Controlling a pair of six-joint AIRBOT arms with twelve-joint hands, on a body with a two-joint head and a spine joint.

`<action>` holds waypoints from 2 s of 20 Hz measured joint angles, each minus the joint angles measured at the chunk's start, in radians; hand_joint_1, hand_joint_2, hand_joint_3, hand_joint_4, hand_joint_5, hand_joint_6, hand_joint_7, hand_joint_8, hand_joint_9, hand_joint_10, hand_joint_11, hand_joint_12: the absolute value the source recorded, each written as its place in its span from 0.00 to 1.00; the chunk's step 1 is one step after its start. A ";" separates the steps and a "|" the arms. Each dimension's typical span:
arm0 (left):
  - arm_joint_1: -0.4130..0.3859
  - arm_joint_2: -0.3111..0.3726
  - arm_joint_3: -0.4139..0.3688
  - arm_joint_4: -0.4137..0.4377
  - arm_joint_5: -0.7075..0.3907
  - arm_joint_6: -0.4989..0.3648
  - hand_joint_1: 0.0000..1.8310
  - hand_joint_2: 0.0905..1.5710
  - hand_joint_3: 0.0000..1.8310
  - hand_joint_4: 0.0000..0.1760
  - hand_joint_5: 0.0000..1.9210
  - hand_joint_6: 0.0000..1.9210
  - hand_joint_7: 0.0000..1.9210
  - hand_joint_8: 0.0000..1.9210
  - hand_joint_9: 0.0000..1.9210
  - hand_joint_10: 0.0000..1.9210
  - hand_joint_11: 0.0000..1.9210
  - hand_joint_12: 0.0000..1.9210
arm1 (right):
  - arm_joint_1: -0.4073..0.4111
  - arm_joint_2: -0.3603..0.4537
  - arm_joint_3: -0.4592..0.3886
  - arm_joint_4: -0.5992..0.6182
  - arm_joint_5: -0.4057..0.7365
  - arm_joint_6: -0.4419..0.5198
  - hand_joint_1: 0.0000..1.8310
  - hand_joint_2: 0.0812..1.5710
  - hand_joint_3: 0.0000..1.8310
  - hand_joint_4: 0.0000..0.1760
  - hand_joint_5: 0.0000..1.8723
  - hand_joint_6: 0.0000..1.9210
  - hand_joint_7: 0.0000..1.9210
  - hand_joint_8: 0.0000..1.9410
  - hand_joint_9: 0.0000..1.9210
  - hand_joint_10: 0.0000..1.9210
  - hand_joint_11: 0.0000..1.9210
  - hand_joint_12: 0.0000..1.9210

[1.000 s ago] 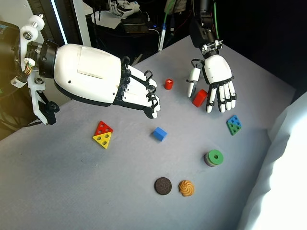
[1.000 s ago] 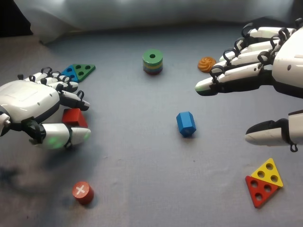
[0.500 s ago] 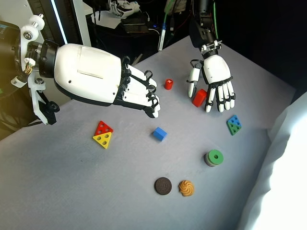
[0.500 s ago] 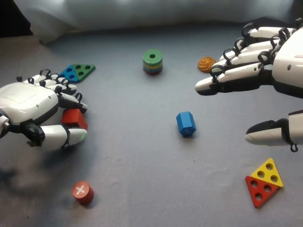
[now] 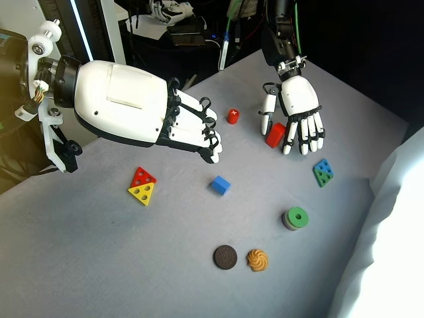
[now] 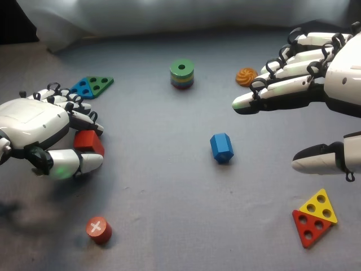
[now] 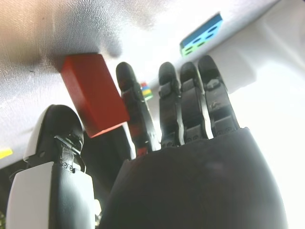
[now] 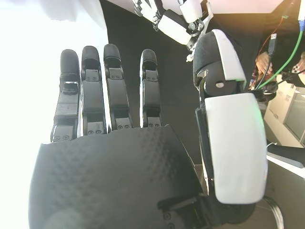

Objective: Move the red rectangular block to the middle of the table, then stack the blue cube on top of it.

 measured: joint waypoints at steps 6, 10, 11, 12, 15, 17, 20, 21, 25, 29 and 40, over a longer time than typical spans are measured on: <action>0.000 0.000 0.000 0.000 0.000 0.000 0.30 0.76 0.00 0.24 0.36 0.00 0.19 0.00 0.12 0.01 0.00 0.28 | 0.000 0.000 0.000 0.000 0.000 0.000 0.31 0.72 0.00 0.00 0.17 0.00 0.16 0.00 0.15 0.00 0.00 0.42; 0.000 0.000 0.000 0.002 -0.001 0.000 0.54 0.70 0.01 0.98 0.49 0.51 0.24 0.00 0.17 0.01 0.00 0.36 | 0.000 0.000 0.000 0.000 0.000 0.000 0.30 0.72 0.00 0.00 0.16 0.00 0.16 0.00 0.15 0.00 0.00 0.42; -0.001 0.000 0.000 0.001 -0.007 -0.002 0.55 0.69 0.00 1.00 0.51 0.50 0.24 0.00 0.17 0.00 0.00 0.32 | 0.000 0.000 0.000 0.000 0.000 0.000 0.30 0.72 0.00 0.00 0.16 0.00 0.16 0.00 0.15 0.00 0.00 0.42; -0.001 0.003 0.001 0.002 -0.007 -0.001 0.56 0.68 0.00 1.00 0.53 0.47 0.24 0.00 0.17 0.00 0.00 0.32 | 0.000 0.000 0.000 0.000 0.000 0.000 0.30 0.72 0.00 0.00 0.16 0.00 0.16 0.00 0.14 0.00 0.00 0.42; -0.003 0.003 0.001 0.002 -0.003 -0.002 0.56 0.68 0.00 1.00 0.53 0.48 0.23 0.00 0.17 0.00 0.00 0.36 | 0.000 0.000 0.000 0.000 0.004 0.001 0.32 0.72 0.00 0.00 0.17 0.00 0.17 0.00 0.16 0.00 0.00 0.45; -0.005 0.003 0.001 0.003 0.000 -0.001 0.56 0.68 0.00 1.00 0.53 0.48 0.24 0.00 0.17 0.00 0.00 0.36 | 0.000 0.000 0.000 0.000 0.008 0.002 0.32 0.72 0.00 0.00 0.17 0.00 0.17 0.00 0.16 0.01 0.00 0.45; -0.005 0.003 0.001 0.002 0.000 0.000 0.56 0.68 0.00 1.00 0.53 0.48 0.24 0.00 0.17 0.00 0.00 0.33 | 0.000 0.000 0.000 0.000 0.008 0.002 0.31 0.72 0.00 0.00 0.16 0.00 0.17 0.00 0.15 0.00 0.00 0.44; -0.005 0.003 0.001 0.003 0.000 -0.001 0.56 0.68 0.00 1.00 0.53 0.48 0.24 0.00 0.17 0.00 0.00 0.35 | 0.000 0.000 0.000 0.000 0.008 0.002 0.31 0.72 0.00 0.00 0.16 0.00 0.17 0.00 0.16 0.00 0.00 0.45; -0.014 0.003 0.001 0.002 0.006 0.000 0.56 0.68 0.00 1.00 0.53 0.48 0.25 0.00 0.18 0.00 0.00 0.35 | 0.000 0.000 0.000 0.000 0.008 0.002 0.31 0.72 0.00 0.00 0.17 0.00 0.17 0.00 0.15 0.00 0.00 0.43; -0.027 0.003 0.001 0.002 0.021 0.000 0.56 0.68 0.00 1.00 0.53 0.48 0.25 0.00 0.17 0.00 0.00 0.36 | 0.000 0.000 0.000 0.000 0.008 0.002 0.31 0.72 0.00 0.00 0.17 0.00 0.17 0.00 0.16 0.00 0.00 0.46; -0.028 0.003 -0.001 -0.016 0.026 0.001 0.57 0.67 0.00 1.00 0.55 0.45 0.24 0.00 0.17 0.00 0.00 0.34 | 0.000 0.000 0.000 0.000 0.008 0.002 0.31 0.72 0.00 0.00 0.18 0.00 0.18 0.00 0.16 0.00 0.00 0.46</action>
